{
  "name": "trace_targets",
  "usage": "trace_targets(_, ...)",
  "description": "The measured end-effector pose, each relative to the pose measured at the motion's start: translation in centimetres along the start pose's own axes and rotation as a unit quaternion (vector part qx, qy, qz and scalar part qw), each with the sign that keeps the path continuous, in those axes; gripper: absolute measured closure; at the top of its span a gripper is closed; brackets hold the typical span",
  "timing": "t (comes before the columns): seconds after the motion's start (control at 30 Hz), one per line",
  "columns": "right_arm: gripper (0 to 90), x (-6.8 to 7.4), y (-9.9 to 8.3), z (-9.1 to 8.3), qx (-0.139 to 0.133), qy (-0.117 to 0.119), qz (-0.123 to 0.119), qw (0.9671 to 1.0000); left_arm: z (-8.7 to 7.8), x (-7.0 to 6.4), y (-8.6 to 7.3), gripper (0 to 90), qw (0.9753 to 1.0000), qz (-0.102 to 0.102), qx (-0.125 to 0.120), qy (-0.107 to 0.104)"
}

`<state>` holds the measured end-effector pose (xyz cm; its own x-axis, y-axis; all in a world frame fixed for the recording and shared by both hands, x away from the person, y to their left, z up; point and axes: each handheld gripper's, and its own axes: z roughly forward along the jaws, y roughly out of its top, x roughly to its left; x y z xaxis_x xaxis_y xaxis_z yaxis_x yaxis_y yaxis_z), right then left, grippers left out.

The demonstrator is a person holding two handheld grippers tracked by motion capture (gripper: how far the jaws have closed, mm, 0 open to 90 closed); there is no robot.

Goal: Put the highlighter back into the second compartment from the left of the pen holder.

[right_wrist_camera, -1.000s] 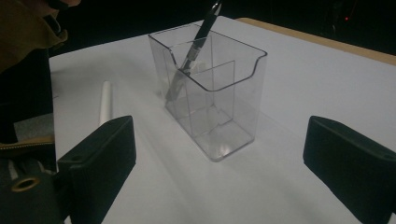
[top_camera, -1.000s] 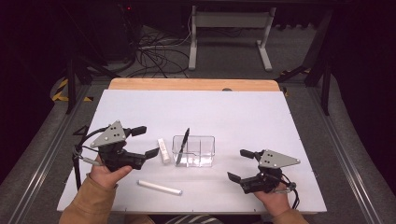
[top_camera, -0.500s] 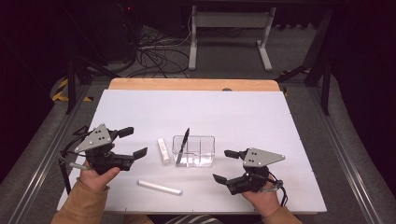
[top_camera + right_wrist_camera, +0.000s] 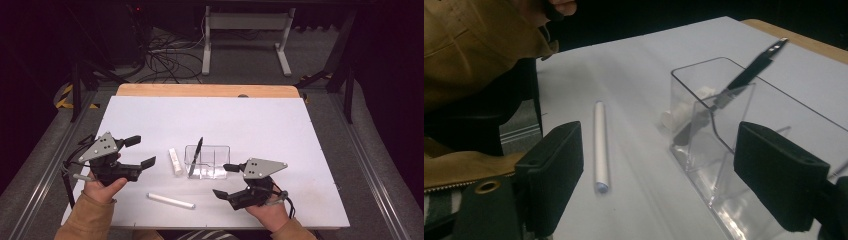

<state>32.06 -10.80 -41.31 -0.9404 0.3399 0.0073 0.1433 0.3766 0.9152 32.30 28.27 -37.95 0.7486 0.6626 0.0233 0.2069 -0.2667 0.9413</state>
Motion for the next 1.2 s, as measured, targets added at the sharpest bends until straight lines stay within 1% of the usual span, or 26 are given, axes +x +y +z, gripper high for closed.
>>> trace_targets(0.13, 22.7, 0.4, 0.7, 1.3, 0.015, 0.009, -0.002, 0.9998, -0.1, 0.2, -0.1, 16.3, 1.0, -0.005, -0.001, 0.004)
trace_targets(0.17, 23.1, 0.4, 0.8, 1.7, 0.019, 0.013, -0.001, 0.9997, -0.1, 0.2, -0.2, 16.4, 0.9999, -0.011, -0.002, 0.003)
trace_targets(0.2, 23.8, 0.4, 0.9, 2.0, 0.023, 0.015, -0.001, 0.9996, -0.1, 0.4, -0.2, 16.3, 0.9999, -0.006, -0.003, 0.008)
trace_targets(0.23, 24.5, 0.5, 1.1, 2.3, 0.028, 0.017, 0.0, 0.9995, -0.1, 0.3, -0.2, 16.3, 0.9999, -0.014, -0.004, 0.007)
trace_targets(0.3, 25.2, 0.6, 1.3, 2.9, 0.036, 0.021, 0.0, 0.9991, -0.2, 0.6, -0.3, 16.3, 0.9998, -0.008, -0.005, 0.016)
trace_targets(0.33, 25.6, 0.6, 1.4, 3.2, 0.038, 0.023, 0.0, 0.999, -0.2, 0.7, -0.4, 16.2, 0.9998, -0.014, -0.006, 0.014)
trace_targets(0.37, 25.8, 0.7, 1.5, 3.5, 0.042, 0.025, -0.001, 0.9988, -0.3, 0.8, -0.4, 16.2, 0.9997, -0.011, -0.008, 0.02)
trace_targets(0.4, 26.0, 0.7, 1.6, 3.8, 0.044, 0.025, -0.002, 0.9987, -0.3, 0.8, -0.5, 16.1, 0.9996, -0.02, -0.01, 0.019)
trace_targets(0.43, 26.4, 0.8, 1.6, 4.0, 0.047, 0.027, -0.001, 0.9986, -0.4, 0.9, -0.5, 16.1, 0.9995, -0.023, -0.011, 0.02)
trace_targets(0.57, 27.7, 1.1, 1.9, 5.1, 0.058, 0.031, -0.004, 0.9978, -0.4, 1.0, -0.6, 15.8, 0.9993, -0.024, -0.014, 0.026)
trace_targets(0.6, 28.1, 1.2, 2.0, 5.4, 0.061, 0.033, -0.005, 0.9976, -0.4, 1.1, -0.6, 15.8, 0.9994, -0.019, -0.013, 0.028)
trace_targets(0.83, 30.2, 1.6, 2.2, 7.1, 0.081, 0.041, -0.012, 0.9958, -0.5, 1.3, -0.7, 15.7, 0.9992, -0.023, -0.012, 0.031)
trace_targets(0.93, 30.4, 1.6, 2.3, 7.4, 0.085, 0.042, -0.012, 0.9955, -0.5, 1.3, -0.7, 15.7, 0.9991, -0.021, -0.012, 0.034)
trace_targets(1.03, 30.4, 1.7, 2.4, 7.6, 0.086, 0.043, -0.013, 0.9953, -0.5, 1.3, -0.8, 15.7, 0.9991, -0.014, -0.006, 0.04)
trace_targets(1.07, 30.4, 1.8, 2.5, 7.7, 0.085, 0.044, -0.015, 0.9953, -0.5, 1.3, -0.8, 15.7, 0.9991, -0.011, -0.005, 0.041)
trace_targets(1.1, 30.4, 1.9, 2.6, 7.8, 0.085, 0.045, -0.017, 0.9952, -0.5, 1.4, -0.8, 15.7, 0.9992, -0.012, -0.004, 0.039)
trace_targets(1.2, 30.4, 2.0, 2.7, 8.0, 0.088, 0.047, -0.021, 0.9948, -0.5, 1.3, -0.8, 15.7, 0.9991, -0.009, -0.006, 0.042)
